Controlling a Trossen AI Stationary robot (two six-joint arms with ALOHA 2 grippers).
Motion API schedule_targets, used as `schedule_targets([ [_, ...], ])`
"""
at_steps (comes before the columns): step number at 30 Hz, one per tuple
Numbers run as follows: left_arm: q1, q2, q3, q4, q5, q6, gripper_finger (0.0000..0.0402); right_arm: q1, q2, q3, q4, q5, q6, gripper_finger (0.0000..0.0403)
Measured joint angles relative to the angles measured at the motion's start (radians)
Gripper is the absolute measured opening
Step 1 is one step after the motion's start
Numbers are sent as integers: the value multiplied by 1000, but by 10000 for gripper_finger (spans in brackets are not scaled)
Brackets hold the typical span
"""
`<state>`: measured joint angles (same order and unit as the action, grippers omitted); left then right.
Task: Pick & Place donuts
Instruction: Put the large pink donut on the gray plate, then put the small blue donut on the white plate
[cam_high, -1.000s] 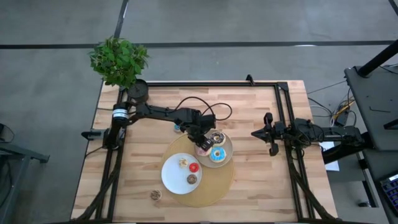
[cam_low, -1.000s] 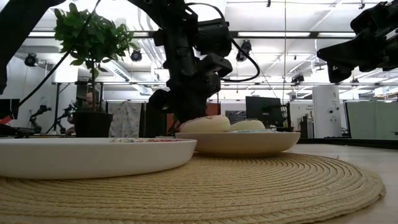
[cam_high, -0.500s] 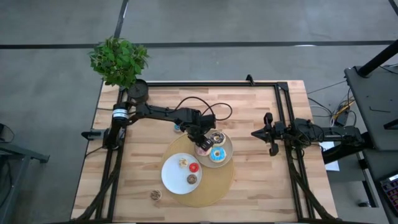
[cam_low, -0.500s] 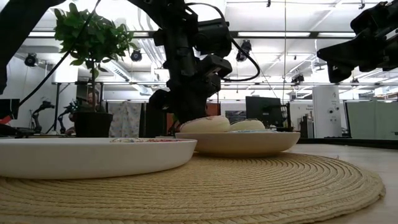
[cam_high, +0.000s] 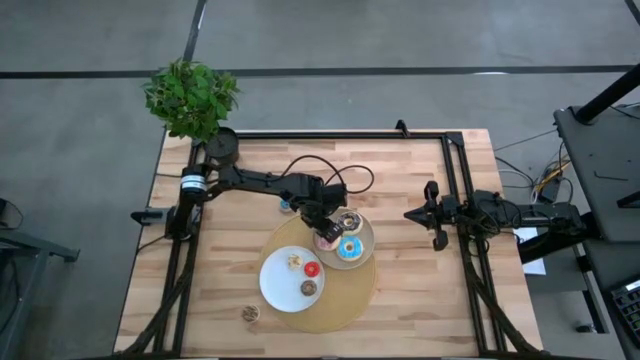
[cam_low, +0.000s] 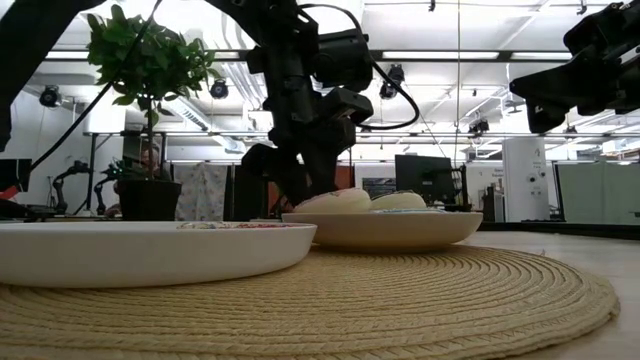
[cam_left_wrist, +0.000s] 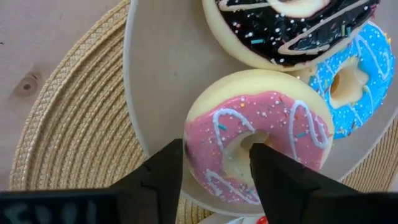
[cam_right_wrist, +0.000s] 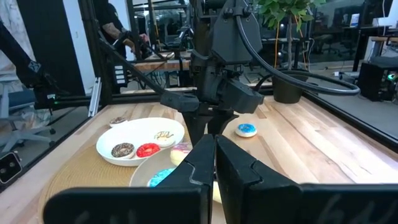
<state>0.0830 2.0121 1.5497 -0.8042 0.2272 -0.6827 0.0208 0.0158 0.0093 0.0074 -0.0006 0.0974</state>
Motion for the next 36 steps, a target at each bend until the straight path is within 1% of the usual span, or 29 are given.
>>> schedule_targets([
  [6,1,0,10,1,8,6,165,0,0,0,0,0,0,9],
  [14,9,-1,71,-33,81,45,165,0,0,0,0,0,-1,9],
  [19,9,-3,113,-115,82,81,165,0,0,0,0,0,2,9],
  [29,13,-3,114,-138,82,90,165,0,0,0,0,0,0,9],
  [36,14,-21,115,-188,79,164,165,0,0,0,0,0,0,9],
])
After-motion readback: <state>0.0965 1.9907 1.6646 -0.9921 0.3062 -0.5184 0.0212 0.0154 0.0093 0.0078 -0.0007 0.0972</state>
